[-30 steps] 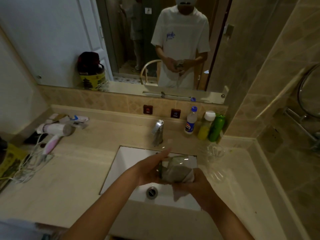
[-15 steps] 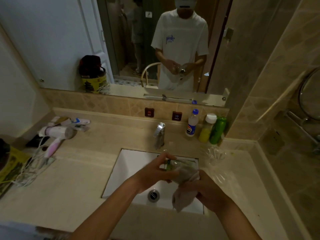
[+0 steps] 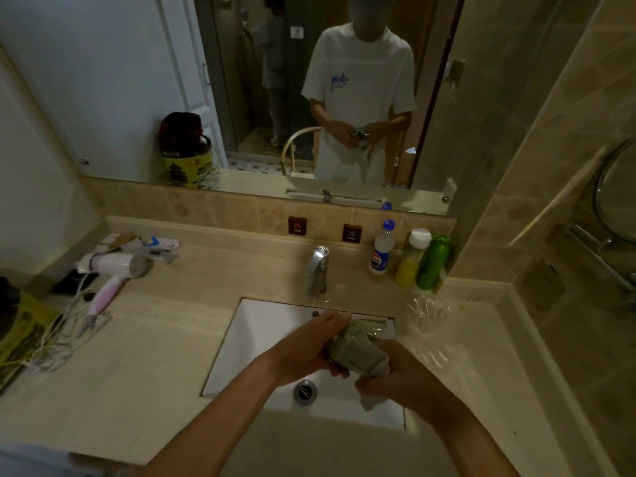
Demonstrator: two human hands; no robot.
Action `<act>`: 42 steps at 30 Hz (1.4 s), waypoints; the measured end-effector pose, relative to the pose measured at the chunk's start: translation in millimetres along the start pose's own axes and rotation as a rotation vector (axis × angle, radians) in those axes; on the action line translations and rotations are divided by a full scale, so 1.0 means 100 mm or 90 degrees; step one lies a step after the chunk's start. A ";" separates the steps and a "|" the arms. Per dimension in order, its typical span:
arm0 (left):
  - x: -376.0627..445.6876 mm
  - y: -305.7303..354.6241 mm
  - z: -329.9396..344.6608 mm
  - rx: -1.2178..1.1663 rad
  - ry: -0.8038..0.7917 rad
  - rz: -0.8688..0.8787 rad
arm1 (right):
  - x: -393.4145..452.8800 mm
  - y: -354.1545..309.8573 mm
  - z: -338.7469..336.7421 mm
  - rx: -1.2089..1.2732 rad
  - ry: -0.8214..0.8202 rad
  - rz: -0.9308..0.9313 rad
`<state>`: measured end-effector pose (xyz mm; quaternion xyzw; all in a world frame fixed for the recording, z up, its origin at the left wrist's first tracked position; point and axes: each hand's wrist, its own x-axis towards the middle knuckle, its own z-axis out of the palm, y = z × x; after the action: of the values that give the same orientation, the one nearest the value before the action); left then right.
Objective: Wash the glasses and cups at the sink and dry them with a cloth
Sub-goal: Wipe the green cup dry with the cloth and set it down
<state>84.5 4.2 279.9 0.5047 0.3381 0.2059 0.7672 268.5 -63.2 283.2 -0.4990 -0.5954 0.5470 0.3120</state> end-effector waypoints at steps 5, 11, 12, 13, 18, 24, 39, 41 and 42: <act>0.01 -0.06 0.07 0.074 0.016 0.078 | -0.03 0.06 -0.10 0.189 0.005 0.048; 0.02 -0.04 0.11 -0.002 0.022 0.061 | -0.04 0.14 -0.03 0.226 0.082 0.033; 0.01 -0.01 0.11 -0.043 0.024 0.029 | -0.05 0.13 0.00 0.195 0.094 0.022; 0.01 0.01 0.09 -0.077 0.022 -0.016 | -0.05 0.12 0.03 0.147 0.103 0.015; 0.00 0.08 0.01 -0.069 0.024 -0.160 | -0.01 0.09 0.13 0.015 0.097 0.000; 0.00 0.05 0.05 0.017 0.043 -0.029 | 0.02 0.10 0.08 0.103 0.055 0.029; 0.07 -0.08 0.10 -0.168 -0.016 -0.149 | -0.07 0.22 0.09 -0.044 0.145 -0.018; 0.08 -0.13 0.09 -0.141 0.033 -0.117 | -0.08 0.23 0.05 -0.063 0.119 0.038; 0.08 -0.16 0.09 -0.123 0.045 -0.094 | -0.08 0.23 0.02 -0.058 0.106 0.062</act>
<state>96.3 -2.3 264.8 0.3943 0.3800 0.1981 0.8130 275.3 -73.7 262.5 -0.5846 -0.5669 0.4905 0.3104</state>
